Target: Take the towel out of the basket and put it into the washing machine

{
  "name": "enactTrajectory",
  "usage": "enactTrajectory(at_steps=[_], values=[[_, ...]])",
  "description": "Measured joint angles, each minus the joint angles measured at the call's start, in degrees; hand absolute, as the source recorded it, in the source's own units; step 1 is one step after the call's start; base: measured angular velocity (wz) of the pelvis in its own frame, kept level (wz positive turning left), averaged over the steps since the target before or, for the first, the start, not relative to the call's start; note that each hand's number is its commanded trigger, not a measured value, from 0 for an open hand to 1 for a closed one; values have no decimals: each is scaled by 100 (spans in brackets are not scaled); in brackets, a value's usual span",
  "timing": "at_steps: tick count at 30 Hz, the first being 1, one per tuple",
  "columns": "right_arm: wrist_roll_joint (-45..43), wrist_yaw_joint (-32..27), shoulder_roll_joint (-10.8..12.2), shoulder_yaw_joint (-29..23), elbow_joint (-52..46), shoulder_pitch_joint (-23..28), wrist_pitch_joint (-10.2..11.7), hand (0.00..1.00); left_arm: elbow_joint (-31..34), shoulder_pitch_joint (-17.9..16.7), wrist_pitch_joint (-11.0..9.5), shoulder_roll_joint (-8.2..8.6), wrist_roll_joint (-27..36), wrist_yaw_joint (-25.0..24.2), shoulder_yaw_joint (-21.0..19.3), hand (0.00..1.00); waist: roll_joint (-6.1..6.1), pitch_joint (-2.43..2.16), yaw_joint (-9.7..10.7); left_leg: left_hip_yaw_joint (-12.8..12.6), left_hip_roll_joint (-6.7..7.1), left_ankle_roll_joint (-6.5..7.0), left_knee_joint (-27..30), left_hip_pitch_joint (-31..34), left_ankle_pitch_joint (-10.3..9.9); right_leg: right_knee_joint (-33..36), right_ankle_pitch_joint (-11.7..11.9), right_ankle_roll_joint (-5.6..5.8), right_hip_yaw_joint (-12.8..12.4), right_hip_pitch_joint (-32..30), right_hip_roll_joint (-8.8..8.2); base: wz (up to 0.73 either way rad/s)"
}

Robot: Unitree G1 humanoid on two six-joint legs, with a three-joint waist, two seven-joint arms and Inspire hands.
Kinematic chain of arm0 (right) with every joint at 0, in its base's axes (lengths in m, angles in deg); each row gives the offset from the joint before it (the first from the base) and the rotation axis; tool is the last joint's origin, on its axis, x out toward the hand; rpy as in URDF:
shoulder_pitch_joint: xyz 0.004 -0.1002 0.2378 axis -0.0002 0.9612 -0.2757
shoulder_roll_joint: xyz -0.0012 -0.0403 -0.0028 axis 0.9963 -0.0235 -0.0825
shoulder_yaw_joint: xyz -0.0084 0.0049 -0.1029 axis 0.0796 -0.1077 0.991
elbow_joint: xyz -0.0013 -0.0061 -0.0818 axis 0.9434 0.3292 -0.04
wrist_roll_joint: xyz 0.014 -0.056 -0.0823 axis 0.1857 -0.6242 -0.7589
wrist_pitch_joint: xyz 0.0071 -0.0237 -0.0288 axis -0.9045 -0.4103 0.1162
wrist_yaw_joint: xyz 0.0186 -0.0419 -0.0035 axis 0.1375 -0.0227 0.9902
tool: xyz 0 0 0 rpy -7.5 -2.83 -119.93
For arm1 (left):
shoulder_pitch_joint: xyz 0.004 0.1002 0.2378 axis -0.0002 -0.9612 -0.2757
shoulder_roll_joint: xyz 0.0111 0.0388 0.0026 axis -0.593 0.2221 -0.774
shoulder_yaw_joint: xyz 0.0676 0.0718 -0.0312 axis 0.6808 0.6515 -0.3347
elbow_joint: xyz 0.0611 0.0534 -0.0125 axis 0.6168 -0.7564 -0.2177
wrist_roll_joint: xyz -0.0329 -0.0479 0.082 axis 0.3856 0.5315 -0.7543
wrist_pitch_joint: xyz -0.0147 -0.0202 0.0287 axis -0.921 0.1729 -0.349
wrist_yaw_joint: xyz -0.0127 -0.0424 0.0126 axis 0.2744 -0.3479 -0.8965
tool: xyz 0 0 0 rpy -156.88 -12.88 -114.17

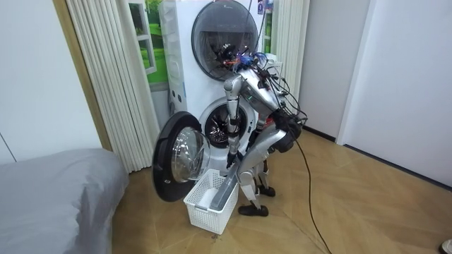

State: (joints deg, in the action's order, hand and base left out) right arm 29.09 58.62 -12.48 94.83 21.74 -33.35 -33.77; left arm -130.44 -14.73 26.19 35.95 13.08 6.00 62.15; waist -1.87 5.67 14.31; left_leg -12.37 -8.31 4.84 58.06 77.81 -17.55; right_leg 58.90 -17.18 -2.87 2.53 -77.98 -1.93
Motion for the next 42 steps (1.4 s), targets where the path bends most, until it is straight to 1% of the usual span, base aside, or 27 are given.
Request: enactTrajectory(at_steps=[2, 6, 12, 17, 20, 23, 25, 28, 31, 33, 34, 38, 40, 42], values=[[8, 2, 4, -43, 11, -23, 0, 0, 0, 4, 0, -8, 0, -85, 0, 100, -14, 6, 7, 3, 0, 9, 15, 28, -13, 1, -4, 6, 5, -19, -1, 0], [113, 18, 9, -49, 59, -81, -1, 0, 1, 13, 0, -8, 4, -222, 1, 100, -95, 1, 15, 8, 3, 21, 35, 94, -37, 9, -18, 28, -6, -76, -13, 0], [295, 78, 8, -51, 86, -136, -1, 0, 0, 154, 19, -45, 3, -330, -3, 100, -103, 2, 15, 8, 4, 68, 66, 167, -86, -3, -41, 69, -6, -126, -21, -1], [462, 82, 8, -61, 131, -210, -21, 0, -59, 159, 59, -79, 6, -362, 0, 100, -109, 1, 15, 5, 11, 70, 59, 171, -116, -29, -55, 91, -12, -125, -26, 0], [488, 74, 5, -168, 129, -240, -25, 0, -68, 155, 64, -98, -6, -442, -1, 100, -112, -1, 14, 7, 40, 72, 35, 167, -114, -32, -62, 101, -8, -123, -51, 3], [552, 59, -8, -205, 163, -240, -29, 0, -66, 121, 68, -103, -7, -414, 11, 100, -114, -2, 16, 8, 106, 76, -11, 141, -110, -32, -78, 112, -19, -112, -97, 7], [679, 57, -7, -204, 165, -213, -47, 0, -62, 76, 70, -111, -13, -348, 17, 100, -127, -2, 16, 0, 116, 77, -33, 112, -110, -52, -82, 119, -22, -87, -108, 2], [820, 10, 0, -199, 171, -117, -49, 0, -60, -18, 81, -116, -235, -202, 24, 100, -134, -4, 18, -14, 110, 84, -64, 10, -118, -100, -87, 130, -29, 20, -100, 0], [968, -46, -1, -194, 314, 10, -72, 0, -80, -193, 121, -69, -223, -97, 37, 100, -135, -3, 20, -11, 98, 82, -69, -248, -166, -127, -120, 147, -21, 295, -88, 0], [988, -92, -10, -202, 356, 202, -77, 0, -97, -324, 119, -26, -222, 36, 4, 100, -141, -5, 19, -17, 109, 84, -110, -553, -195, -175, -160, 171, -29, 598, -92, 0], [988, -113, -8, -195, 353, 260, -79, 0, -99, -372, 120, -23, -221, 87, -3, 100, -143, -6, 11, -18, 108, 84, -133, -631, -195, -206, -160, 171, -24, 676, -90, 0], [982, -239, -34, -192, 404, 661, -172, 0, -94, -617, 118, -40, -221, 371, -14, 100, -147, -10, -29, -23, 107, 66, -269, -1260, -212, -377, -160, 170, 18, 1317, -86, 0], [922, -268, -65, -199, 468, 777, -169, 0, -89, -715, 104, -49, -221, 467, -126, 100, -149, -12, -57, -41, 112, 59, -354, -1570, -219, -461, -163, 173, 13, 1618, -89, 0], [811, -305, -100, -203, 506, 847, -171, 0, -88, -777, 84, -36, -232, 615, -346, 100, -147, -16, -93, -67, 115, 58, -446, -1901, -220, -556, -164, 175, 9, 1938, -95, 0]])
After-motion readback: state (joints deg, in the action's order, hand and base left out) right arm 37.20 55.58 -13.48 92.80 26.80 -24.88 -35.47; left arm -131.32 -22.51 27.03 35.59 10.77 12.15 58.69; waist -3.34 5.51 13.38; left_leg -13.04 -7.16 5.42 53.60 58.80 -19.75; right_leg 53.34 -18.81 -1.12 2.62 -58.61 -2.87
